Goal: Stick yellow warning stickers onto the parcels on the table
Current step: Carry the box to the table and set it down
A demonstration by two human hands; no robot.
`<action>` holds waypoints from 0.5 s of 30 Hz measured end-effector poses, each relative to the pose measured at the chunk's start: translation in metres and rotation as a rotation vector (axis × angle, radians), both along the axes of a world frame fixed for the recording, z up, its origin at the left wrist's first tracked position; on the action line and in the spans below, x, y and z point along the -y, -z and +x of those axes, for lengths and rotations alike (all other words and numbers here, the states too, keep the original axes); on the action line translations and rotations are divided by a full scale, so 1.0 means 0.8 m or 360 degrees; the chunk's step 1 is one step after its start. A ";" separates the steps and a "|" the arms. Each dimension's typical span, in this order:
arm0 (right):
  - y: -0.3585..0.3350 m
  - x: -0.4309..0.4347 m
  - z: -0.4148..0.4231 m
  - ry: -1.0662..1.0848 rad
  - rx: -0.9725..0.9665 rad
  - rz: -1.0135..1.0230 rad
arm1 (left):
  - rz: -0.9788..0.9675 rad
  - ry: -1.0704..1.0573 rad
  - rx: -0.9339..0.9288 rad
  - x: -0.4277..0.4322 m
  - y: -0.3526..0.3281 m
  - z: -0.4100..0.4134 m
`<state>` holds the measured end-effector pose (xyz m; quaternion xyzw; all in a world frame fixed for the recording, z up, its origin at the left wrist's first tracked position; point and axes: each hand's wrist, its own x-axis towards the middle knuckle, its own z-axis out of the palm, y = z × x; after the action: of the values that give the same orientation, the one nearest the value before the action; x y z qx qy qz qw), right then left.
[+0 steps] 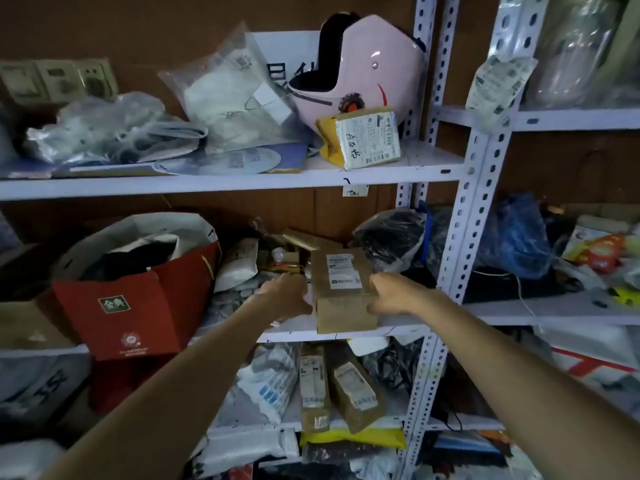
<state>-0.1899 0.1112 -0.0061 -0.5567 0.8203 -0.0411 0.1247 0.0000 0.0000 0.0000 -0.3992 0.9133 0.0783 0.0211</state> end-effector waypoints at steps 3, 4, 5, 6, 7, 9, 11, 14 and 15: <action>0.004 0.028 -0.029 -0.0020 0.0052 0.0003 | 0.0091 -0.0077 -0.0115 0.021 0.010 -0.023; 0.002 0.033 -0.033 -0.0005 0.0100 0.0009 | 0.0135 -0.0107 -0.0131 0.023 0.011 -0.028; 0.001 0.039 -0.038 -0.0015 0.0157 -0.0016 | 0.0184 -0.0120 -0.0154 0.030 0.017 -0.035; 0.003 0.044 -0.042 -0.0021 0.0219 -0.0058 | 0.0262 -0.0144 -0.0182 0.035 0.023 -0.040; 0.007 0.048 -0.044 -0.0041 0.0287 -0.0121 | 0.0362 -0.0169 -0.0233 0.040 0.030 -0.047; 0.025 0.058 -0.048 -0.0017 0.0398 -0.0210 | 0.0612 -0.0225 -0.0436 0.046 0.044 -0.056; 0.047 0.070 -0.055 0.0053 0.0525 -0.0199 | 0.0813 -0.0292 -0.0660 0.045 0.052 -0.064; 0.069 0.080 -0.066 0.0230 0.0827 -0.0220 | 0.1176 -0.0403 -0.0925 0.046 0.064 -0.075; 0.073 0.082 -0.068 0.0264 0.0892 -0.0246 | 0.1290 -0.0448 -0.1013 0.048 0.067 -0.076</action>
<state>-0.2446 0.0455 -0.0645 -0.4627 0.7910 -0.2654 0.2996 -0.0607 -0.0387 -0.0533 -0.4342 0.7086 0.5441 -0.1152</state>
